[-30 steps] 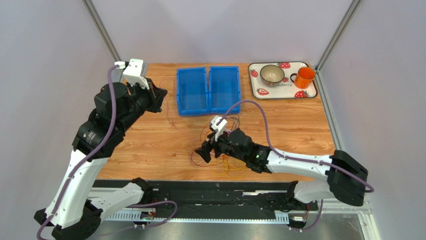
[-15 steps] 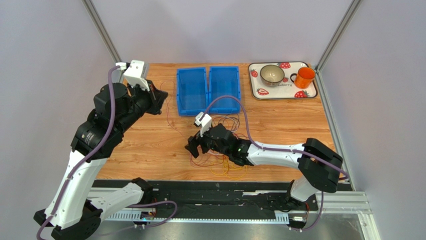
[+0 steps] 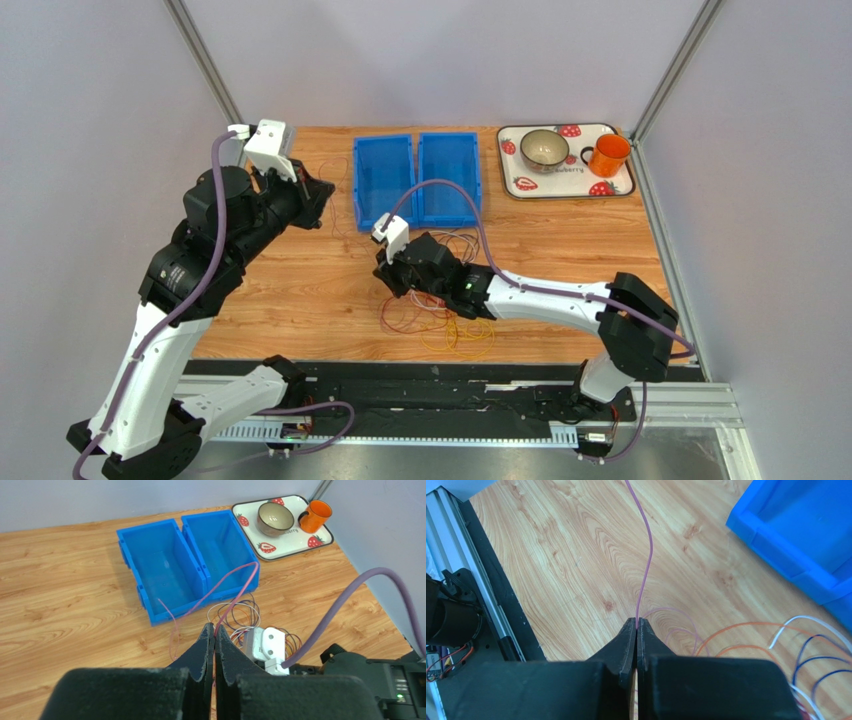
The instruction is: Untangle the cables
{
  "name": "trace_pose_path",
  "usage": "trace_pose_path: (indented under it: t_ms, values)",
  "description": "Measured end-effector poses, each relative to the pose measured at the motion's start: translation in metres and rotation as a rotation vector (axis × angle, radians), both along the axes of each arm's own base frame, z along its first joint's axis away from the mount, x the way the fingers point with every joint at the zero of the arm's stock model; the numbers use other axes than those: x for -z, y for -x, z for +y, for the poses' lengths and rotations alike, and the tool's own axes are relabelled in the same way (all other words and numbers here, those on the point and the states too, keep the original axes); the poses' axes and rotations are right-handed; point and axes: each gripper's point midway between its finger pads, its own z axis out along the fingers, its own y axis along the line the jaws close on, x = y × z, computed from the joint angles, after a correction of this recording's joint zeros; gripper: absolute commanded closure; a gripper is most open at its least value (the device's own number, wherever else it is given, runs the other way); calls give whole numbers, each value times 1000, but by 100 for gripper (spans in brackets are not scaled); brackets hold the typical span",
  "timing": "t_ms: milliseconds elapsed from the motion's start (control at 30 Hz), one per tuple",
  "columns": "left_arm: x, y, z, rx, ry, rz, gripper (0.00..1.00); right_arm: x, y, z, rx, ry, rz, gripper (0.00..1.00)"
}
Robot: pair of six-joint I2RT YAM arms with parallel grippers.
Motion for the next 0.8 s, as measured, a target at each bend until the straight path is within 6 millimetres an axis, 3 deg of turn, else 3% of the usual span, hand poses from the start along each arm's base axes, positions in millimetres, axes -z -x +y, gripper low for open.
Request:
trace_pose_path:
  t_ms: [67,133,333,467,533,633,800]
  values:
    - [-1,0,0,0,2,-3,100,-18,-1,1,-9,-2,-23,100]
    - [-3,0,0,0,4,-6,100,-52,-4,5,-20,-26,-70,100]
    - [-5,2,1,0,8,-12,100,-209,-9,1,-34,-235,-321,100]
    - [-8,2,1,-2,17,-21,100,-283,-10,-10,-16,-329,-464,100]
    - [-10,1,1,-5,21,-28,100,-300,-14,-12,1,-339,-508,100]
    - [-13,-5,0,-17,28,-41,100,-304,-25,-8,23,-325,-541,100]
    - [-8,-28,-10,-44,37,-35,100,-272,-69,6,66,-249,-519,100]
